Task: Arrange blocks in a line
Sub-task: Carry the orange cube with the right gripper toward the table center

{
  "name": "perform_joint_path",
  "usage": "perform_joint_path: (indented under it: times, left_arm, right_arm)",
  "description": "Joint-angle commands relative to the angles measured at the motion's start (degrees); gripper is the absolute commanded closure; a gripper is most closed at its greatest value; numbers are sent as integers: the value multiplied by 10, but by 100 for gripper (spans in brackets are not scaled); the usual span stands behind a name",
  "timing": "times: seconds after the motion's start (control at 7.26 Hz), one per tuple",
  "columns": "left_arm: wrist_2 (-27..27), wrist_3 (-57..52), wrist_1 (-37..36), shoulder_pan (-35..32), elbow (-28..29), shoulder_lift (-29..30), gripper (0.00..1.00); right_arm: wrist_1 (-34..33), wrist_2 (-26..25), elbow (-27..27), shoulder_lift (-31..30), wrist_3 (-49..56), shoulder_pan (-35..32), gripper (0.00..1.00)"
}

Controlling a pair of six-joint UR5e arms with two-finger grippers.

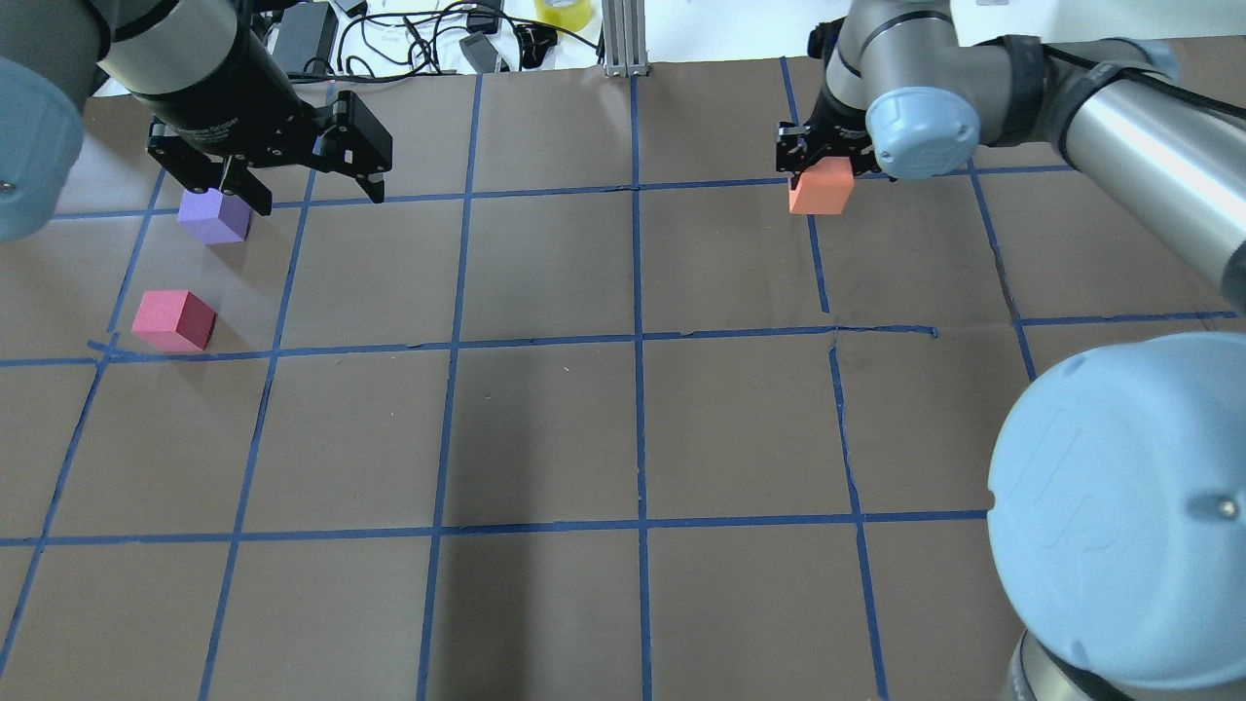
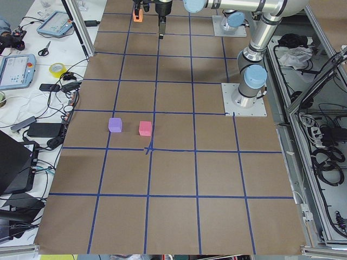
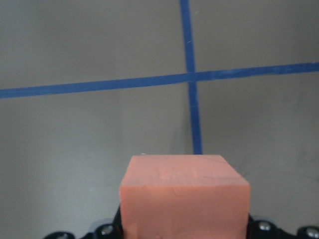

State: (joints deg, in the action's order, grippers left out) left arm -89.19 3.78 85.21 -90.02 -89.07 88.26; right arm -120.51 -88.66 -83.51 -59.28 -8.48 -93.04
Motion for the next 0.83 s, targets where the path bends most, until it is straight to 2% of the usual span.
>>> perform_joint_path:
  times: [0.0,0.14,0.41,0.55,0.69]
  left_arm:
    - [2,0,-1,-1,0,3,0]
    - [2,0,-1,-1,0,3,0]
    - [2,0,-1,-1,0,3,0]
    - [2,0,-1,-1,0,3,0]
    - [2,0,-2,-2,0,3,0]
  right_arm:
    - [-17,2,1,16,-102,-77,100]
    - [-18,2,1,25,-115,-101,100]
    - [-75,2,1,52,-150,-134,100]
    - [-83,2,5,64,-153,-155,100]
    - [-86,1,27,80,-154,-164,100]
